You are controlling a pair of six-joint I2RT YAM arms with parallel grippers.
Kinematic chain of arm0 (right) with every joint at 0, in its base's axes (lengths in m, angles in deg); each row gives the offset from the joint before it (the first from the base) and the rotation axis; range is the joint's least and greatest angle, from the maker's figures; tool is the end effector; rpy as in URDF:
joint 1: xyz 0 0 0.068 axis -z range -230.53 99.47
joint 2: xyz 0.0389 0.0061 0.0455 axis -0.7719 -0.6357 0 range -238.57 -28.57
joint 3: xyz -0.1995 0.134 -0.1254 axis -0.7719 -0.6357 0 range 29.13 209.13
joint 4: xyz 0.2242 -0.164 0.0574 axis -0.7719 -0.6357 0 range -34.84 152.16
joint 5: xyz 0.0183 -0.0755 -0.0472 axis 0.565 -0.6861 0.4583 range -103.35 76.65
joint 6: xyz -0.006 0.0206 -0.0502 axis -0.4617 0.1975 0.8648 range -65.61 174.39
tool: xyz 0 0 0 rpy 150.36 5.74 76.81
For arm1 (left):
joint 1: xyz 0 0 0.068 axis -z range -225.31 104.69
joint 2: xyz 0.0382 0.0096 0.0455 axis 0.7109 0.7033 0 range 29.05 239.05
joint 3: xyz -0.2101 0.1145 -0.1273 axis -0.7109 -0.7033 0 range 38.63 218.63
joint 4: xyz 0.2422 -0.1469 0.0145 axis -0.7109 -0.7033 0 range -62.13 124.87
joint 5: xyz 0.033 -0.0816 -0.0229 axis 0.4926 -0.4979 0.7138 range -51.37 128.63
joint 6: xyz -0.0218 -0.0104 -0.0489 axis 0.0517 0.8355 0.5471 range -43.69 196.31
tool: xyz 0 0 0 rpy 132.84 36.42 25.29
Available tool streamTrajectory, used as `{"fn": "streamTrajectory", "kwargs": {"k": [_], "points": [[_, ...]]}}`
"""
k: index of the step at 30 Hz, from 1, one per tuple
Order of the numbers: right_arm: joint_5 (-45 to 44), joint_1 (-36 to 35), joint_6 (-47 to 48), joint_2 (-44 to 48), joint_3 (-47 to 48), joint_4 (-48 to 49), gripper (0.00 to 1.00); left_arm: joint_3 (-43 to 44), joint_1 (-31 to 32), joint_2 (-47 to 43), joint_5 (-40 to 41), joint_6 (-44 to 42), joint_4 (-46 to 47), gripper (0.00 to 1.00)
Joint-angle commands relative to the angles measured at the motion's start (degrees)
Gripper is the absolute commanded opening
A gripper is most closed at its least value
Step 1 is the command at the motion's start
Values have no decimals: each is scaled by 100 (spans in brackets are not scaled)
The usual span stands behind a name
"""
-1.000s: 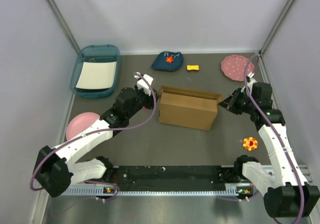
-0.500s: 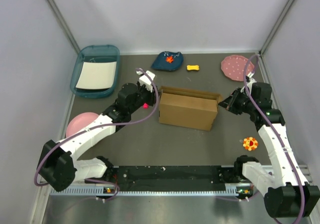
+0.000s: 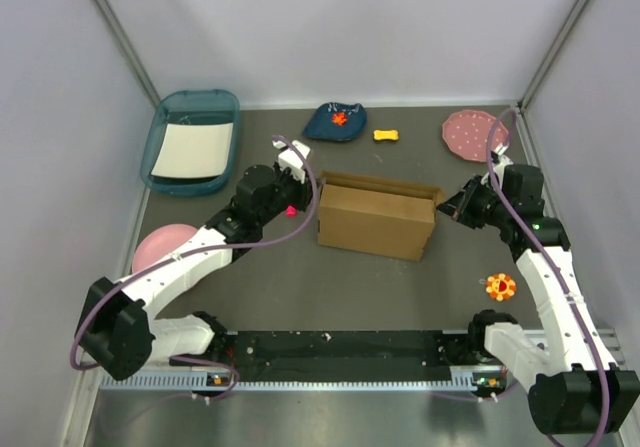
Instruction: Fold the paper box
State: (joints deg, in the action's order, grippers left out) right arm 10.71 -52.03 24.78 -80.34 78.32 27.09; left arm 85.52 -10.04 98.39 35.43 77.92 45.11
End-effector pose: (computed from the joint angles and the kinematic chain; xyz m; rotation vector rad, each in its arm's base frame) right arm 0.2133 0.0206 0.3017 0.3189 2.2467 0.7608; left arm 0.2492 -0.1787 0.2884 0.5640 1.7227 -0.5104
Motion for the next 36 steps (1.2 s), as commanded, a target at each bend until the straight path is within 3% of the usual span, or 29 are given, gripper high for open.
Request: {"fn": "streamTrajectory", "kwargs": {"k": [1, 8, 14, 36], "points": [[-164, -70, 113, 18, 108, -281, 0, 83, -29, 106, -66, 33, 136, 28], [-147, -79, 113, 18, 117, -272, 0, 39, -29, 133, -58, 59, 110, 24], [-164, -96, 113, 18, 126, -272, 0, 118, -37, 27, -189, 217, 128, 0], [-964, -483, 306, 35, -6, -272, 0, 1181, -55, 79, -242, 2001, -1340, 0]]}}
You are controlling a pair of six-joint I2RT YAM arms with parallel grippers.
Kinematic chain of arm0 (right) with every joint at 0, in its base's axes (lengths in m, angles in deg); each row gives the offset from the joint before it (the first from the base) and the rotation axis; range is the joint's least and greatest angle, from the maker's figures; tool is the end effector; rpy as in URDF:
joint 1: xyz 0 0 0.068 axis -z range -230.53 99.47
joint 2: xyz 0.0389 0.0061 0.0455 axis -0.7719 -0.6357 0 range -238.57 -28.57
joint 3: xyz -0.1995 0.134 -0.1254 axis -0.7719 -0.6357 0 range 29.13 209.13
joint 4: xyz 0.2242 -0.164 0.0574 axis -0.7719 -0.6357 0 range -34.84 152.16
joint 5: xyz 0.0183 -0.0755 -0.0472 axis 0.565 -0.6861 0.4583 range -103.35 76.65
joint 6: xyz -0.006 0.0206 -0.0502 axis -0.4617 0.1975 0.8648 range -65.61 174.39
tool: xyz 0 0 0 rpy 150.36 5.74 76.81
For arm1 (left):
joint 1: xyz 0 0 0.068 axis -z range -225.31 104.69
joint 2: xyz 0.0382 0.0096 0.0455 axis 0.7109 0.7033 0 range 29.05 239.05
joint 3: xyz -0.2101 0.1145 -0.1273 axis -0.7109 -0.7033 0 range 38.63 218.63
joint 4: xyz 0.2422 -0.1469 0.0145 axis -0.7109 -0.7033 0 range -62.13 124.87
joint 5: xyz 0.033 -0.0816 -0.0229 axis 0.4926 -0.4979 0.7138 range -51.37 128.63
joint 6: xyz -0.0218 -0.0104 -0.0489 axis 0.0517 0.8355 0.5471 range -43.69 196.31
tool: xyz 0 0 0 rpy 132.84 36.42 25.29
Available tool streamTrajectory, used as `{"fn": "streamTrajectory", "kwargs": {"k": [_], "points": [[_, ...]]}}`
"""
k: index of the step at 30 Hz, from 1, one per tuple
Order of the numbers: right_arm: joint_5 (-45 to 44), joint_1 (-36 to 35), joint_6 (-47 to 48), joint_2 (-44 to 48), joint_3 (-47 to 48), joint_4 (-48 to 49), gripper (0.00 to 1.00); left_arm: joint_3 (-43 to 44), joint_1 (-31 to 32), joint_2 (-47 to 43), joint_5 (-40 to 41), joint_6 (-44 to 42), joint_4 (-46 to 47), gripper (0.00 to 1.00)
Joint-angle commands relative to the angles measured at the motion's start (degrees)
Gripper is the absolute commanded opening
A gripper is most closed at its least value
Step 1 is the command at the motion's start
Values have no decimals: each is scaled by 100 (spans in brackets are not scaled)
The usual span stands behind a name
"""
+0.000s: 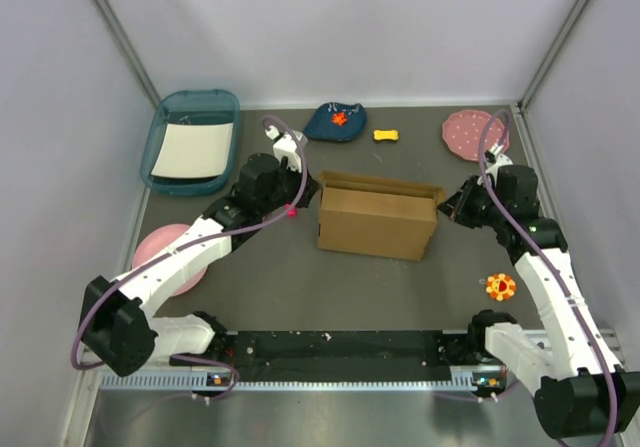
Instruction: Fold the paper box
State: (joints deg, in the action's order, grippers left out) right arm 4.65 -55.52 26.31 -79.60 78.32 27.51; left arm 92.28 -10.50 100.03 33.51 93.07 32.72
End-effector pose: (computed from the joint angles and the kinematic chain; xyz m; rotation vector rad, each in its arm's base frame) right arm 0.2111 0.0298 0.3040 0.2738 2.2357 0.6630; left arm 0.2551 -0.1813 0.3019 0.3707 1.9357 -0.6851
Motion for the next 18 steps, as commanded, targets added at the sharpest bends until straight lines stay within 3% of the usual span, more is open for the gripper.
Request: {"fn": "streamTrajectory", "kwargs": {"k": [1, 18], "points": [[-376, -142, 162, -22, -15, -314, 0, 559, 0, -41, -15, 530, -258, 0], [-745, -300, 250, 5, -94, -323, 0, 849, -246, 135, -638, 1716, -524, 0]]}}
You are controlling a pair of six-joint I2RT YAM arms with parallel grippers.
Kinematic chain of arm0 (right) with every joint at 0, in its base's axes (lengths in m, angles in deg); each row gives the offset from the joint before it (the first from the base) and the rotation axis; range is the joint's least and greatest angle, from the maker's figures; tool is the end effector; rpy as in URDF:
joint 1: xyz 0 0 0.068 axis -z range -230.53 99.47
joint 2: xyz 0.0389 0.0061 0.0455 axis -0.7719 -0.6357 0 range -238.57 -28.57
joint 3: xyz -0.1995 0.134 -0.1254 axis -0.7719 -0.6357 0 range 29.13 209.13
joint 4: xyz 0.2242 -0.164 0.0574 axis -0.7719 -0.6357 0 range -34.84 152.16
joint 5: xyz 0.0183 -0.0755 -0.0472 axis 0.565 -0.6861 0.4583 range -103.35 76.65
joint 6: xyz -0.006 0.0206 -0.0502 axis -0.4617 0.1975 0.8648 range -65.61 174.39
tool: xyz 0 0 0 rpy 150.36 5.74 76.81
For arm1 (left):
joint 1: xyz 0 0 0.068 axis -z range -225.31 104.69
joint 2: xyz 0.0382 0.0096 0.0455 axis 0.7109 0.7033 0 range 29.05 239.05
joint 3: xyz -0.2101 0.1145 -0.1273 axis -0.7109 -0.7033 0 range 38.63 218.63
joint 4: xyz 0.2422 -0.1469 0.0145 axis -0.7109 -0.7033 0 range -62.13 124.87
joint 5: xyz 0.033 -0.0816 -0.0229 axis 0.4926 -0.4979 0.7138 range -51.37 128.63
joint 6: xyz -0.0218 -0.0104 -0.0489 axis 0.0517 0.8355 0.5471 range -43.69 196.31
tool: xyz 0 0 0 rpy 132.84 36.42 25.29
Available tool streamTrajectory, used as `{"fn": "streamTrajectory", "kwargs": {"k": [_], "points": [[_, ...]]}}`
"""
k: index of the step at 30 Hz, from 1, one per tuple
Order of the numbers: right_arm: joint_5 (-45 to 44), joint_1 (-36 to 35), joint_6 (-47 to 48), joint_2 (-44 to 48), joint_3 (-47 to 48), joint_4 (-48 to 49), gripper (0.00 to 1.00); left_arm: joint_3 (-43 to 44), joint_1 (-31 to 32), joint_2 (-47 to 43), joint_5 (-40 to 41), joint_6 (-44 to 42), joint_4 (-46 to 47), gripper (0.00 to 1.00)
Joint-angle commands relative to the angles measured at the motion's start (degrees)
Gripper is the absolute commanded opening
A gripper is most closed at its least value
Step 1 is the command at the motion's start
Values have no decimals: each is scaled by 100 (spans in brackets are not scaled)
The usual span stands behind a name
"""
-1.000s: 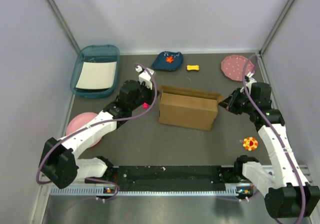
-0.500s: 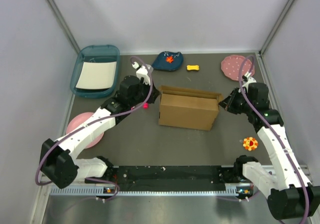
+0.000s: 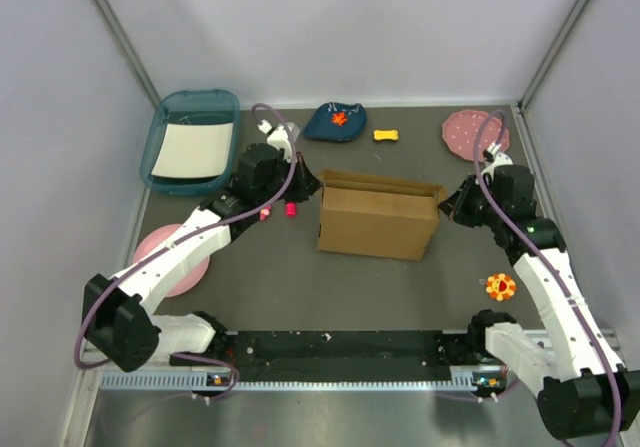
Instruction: Fold the paper box
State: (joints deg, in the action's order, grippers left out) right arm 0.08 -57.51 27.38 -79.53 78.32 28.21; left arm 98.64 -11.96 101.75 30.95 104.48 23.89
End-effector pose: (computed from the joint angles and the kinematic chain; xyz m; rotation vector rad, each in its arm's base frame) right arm 0.2114 0.0345 0.3049 0.2557 2.2223 0.5859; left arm 0.2632 -0.1790 0.3191 0.1848 2.0680 -0.8129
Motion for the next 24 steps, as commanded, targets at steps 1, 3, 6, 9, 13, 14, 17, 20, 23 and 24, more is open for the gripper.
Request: {"fn": "streamTrajectory", "kwargs": {"k": [1, 3, 6, 9, 13, 14, 17, 20, 23, 24], "points": [[-306, -110, 152, -10, -94, -384, 0, 178, -126, -63, -496, 655, 412, 0], [-315, -128, 143, -2, -94, -393, 0, 91, -188, -81, -594, 883, 483, 0], [-332, -128, 134, -2, -94, -393, 0, -32, -223, -134, -787, 1094, 685, 0], [-324, -128, 143, -2, -102, -401, 0, -165, -223, -169, -972, 1235, 948, 0], [-315, -137, 134, -2, -102, -393, 0, -226, -223, -178, -1025, 1271, 958, 0], [-315, -137, 143, -2, -111, -401, 0, -270, -223, -187, -1033, 1262, 966, 0], [-315, -137, 143, -2, -120, -384, 0, -375, -223, -222, -1016, 1244, 966, 0], [-306, -137, 134, -10, -111, -384, 0, -481, -188, -239, -955, 1113, 958, 0], [-289, -137, 125, -10, -94, -393, 0, -577, -65, -275, -648, 824, 887, 0], [-288, -137, 117, -2, -85, -393, 0, -621, -30, -309, -560, 753, 870, 0]]}}
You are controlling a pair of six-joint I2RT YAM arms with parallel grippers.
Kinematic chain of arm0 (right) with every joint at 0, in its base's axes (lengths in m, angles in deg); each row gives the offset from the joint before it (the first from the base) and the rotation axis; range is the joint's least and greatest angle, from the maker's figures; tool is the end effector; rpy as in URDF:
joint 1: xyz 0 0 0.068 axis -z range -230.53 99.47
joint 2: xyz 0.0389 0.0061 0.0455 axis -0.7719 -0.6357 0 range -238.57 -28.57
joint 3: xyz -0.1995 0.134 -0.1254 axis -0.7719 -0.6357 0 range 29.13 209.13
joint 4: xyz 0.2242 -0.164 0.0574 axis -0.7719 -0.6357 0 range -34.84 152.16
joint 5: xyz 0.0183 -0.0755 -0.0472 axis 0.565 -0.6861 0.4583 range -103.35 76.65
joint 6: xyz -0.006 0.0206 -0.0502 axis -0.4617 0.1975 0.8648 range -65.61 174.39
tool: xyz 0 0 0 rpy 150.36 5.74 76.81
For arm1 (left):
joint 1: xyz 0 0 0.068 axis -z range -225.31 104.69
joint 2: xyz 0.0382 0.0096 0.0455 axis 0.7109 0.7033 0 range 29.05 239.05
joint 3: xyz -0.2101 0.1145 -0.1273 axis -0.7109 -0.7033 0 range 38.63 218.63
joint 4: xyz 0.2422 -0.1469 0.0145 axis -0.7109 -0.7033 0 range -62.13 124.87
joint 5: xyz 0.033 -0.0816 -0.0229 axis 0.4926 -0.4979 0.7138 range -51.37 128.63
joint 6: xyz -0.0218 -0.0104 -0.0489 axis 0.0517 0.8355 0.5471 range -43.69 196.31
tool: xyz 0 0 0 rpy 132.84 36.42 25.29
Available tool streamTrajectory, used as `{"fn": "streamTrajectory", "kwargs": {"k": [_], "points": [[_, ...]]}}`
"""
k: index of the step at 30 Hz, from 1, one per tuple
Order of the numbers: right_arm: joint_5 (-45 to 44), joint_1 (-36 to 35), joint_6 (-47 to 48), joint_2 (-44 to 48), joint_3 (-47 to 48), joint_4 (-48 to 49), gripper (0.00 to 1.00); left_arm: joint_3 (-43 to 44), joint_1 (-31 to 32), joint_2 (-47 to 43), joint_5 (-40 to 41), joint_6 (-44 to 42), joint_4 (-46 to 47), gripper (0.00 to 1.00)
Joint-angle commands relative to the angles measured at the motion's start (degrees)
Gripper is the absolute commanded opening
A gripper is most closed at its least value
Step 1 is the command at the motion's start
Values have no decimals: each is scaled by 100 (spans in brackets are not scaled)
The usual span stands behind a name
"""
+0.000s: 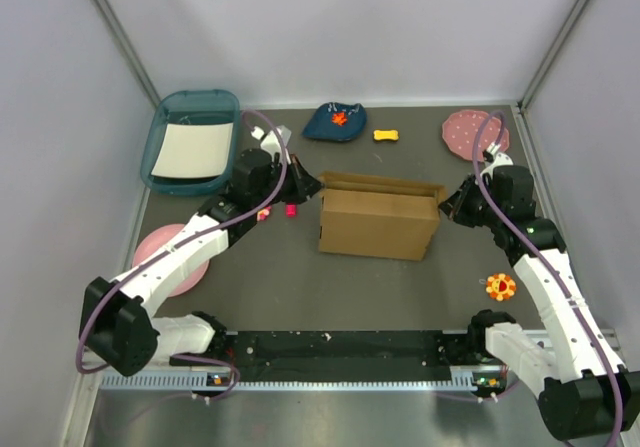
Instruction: Fold the paper box
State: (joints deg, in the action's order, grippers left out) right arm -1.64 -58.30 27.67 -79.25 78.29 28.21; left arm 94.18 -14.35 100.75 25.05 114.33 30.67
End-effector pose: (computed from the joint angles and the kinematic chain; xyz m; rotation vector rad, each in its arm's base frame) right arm 0.2104 0.0363 0.3055 0.2508 2.2173 0.5587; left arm 0.2658 -0.1694 0.3073 0.0434 2.0569 -1.0089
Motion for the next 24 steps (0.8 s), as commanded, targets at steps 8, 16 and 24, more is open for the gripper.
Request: {"fn": "streamTrajectory", "kwargs": {"k": [8, 16, 24], "points": [[-89, -67, 62, -39, -74, -393, 0, -378, 604, -244, 716, -646, 201, 0], [-142, -154, 62, -21, -100, -401, 0, -413, 946, -157, 1024, -629, 201, 0], [-177, -163, 70, 14, -171, -401, 0, -571, 1456, -218, 2104, -981, 35, 0]]}}
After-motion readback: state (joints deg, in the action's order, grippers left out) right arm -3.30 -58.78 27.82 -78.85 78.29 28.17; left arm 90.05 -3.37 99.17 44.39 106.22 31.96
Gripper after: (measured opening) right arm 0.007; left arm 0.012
